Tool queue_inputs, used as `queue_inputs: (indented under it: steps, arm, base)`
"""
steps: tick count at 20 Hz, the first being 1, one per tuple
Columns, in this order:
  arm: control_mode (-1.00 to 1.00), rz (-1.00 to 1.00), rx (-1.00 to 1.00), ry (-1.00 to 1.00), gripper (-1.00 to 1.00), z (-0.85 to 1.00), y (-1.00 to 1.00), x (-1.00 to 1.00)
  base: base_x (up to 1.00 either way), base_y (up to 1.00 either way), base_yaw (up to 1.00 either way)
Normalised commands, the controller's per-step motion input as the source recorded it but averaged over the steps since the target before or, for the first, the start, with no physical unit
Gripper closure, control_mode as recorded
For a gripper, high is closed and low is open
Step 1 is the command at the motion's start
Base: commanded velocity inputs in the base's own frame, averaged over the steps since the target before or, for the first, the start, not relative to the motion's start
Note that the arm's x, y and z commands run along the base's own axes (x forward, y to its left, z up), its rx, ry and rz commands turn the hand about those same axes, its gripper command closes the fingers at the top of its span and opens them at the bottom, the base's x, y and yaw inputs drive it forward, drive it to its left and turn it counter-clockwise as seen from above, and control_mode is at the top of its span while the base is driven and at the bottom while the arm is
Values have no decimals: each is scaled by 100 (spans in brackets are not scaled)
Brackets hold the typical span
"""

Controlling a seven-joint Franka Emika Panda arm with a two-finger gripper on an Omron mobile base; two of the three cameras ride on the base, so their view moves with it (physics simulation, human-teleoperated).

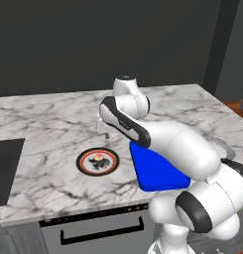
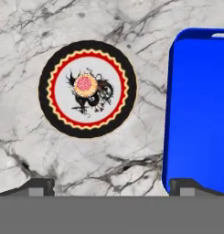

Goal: Move the dessert items from the plates to the tray.

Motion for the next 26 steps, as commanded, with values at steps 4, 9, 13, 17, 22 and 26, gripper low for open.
queue_inputs:
  steps: [4, 9, 13, 17, 22, 26]
  arm:
    - [-100, -5, -1, 1, -100, -17, 32, 17]
    - [-100, -7, -1, 2, -100, -48, 13, 3]
    - [-100, -8, -1, 0, -100, -62, 0, 0]
    - [-100, -6, 0, 0, -100, -64, 0, 6]
    - [-100, -2, 0, 0, -100, -63, 6, 10]
    - [-100, 8, -3, 1, -100, -2, 22, 5]
  base:
    - [0, 0, 0]
    - [0, 0, 0]
    - [0, 0, 0]
    - [0, 0, 0]
    - [0, 0, 0]
    - [0, 0, 0]
